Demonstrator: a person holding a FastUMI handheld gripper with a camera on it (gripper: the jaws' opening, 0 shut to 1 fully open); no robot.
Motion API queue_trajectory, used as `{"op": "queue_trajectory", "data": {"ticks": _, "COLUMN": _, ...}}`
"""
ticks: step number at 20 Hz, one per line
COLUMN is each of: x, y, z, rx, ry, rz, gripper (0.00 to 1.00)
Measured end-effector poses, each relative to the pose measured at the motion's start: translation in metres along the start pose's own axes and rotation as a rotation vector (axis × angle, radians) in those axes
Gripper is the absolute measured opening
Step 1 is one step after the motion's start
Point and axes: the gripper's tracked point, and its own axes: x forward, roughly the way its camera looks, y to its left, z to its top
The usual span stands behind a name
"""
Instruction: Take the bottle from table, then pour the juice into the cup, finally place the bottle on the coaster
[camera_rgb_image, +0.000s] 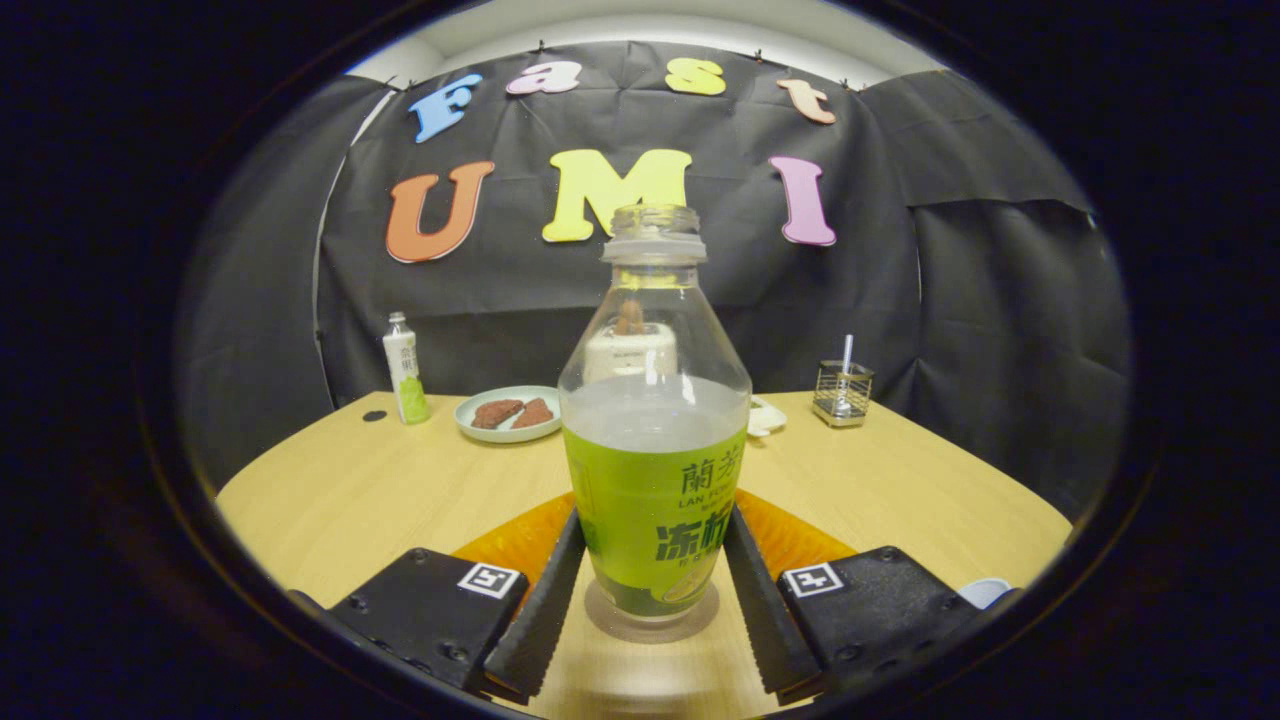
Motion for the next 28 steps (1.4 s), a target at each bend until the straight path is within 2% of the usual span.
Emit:
{"op": "queue_trajectory", "data": {"ticks": 6, "x": 0.016, "y": 0.01, "z": -0.013, "rx": -0.013, "ry": 0.048, "rz": 0.028, "gripper": 0.82}}
{"op": "queue_trajectory", "data": {"ticks": 15, "x": 0.017, "y": 0.005, "z": -0.024, "rx": -0.03, "ry": 0.082, "rz": 0.004, "gripper": 0.82}}
{"op": "queue_trajectory", "data": {"ticks": 21, "x": 0.011, "y": 0.0, "z": -0.023, "rx": -0.06, "ry": 0.084, "rz": 0.008, "gripper": 0.96}}
{"op": "queue_trajectory", "data": {"ticks": 25, "x": 0.0, "y": 0.004, "z": -0.022, "rx": -0.045, "ry": 0.081, "rz": 0.043, "gripper": 0.96}}
{"op": "queue_trajectory", "data": {"ticks": 28, "x": -0.02, "y": 0.0, "z": -0.02, "rx": -0.045, "ry": 0.071, "rz": 0.036, "gripper": 0.97}}
